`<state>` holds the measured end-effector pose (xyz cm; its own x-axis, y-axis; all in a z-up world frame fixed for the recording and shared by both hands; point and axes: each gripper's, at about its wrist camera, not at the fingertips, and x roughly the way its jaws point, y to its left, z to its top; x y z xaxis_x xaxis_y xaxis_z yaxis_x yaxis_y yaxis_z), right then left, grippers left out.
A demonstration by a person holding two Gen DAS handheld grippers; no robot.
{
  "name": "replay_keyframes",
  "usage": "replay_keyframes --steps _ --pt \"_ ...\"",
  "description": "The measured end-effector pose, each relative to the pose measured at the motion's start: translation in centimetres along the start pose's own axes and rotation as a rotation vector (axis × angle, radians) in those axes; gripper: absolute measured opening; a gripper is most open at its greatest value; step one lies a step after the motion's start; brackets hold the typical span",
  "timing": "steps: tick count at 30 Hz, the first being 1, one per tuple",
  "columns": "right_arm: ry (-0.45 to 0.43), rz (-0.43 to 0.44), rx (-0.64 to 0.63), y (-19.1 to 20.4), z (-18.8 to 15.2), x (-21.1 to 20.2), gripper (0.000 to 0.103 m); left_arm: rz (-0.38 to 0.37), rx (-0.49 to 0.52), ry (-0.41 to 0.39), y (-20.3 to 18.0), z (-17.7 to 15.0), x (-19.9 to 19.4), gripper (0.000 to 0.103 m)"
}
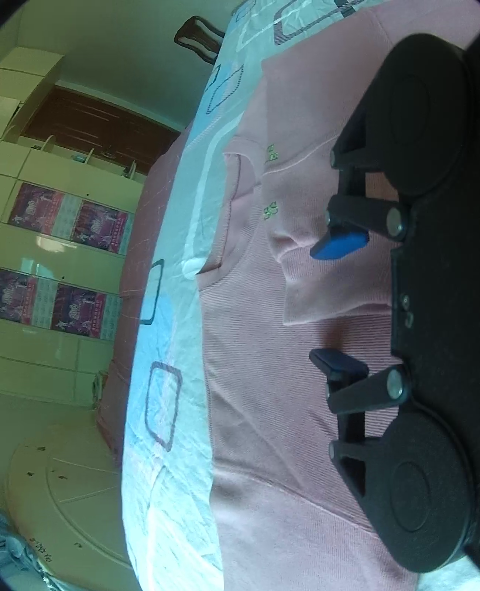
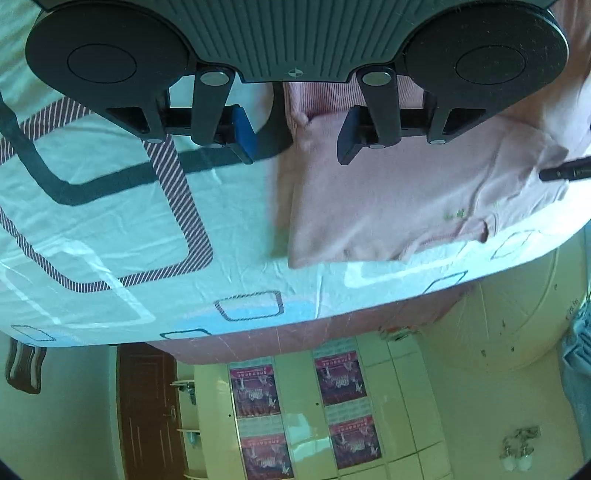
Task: Fold small clothes
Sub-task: 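Grasp the sweatshirt side edge with the right gripper and fold it inward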
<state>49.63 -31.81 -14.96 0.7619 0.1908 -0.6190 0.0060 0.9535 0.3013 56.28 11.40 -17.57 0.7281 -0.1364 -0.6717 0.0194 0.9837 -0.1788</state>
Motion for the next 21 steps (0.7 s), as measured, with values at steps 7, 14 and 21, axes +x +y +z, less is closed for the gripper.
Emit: replay_keyframes --steps 7,14,21 --pt "0.042 0.057 0.16 -1.5 6.1 9.3 0.047 -0.048 -0.006 0.033 -0.1 1.2 2.5 0.022" --pt "0.113 -0.021 0.023 -1.1 6.6 13.7 0.002 -0.032 0.002 -0.016 0.3 0.0 2.0 0.008" --pt "0.054 -0.028 -0.01 0.5 6.9 11.2 0.003 0.077 0.005 -0.084 0.0 0.6 -0.3 0.03"
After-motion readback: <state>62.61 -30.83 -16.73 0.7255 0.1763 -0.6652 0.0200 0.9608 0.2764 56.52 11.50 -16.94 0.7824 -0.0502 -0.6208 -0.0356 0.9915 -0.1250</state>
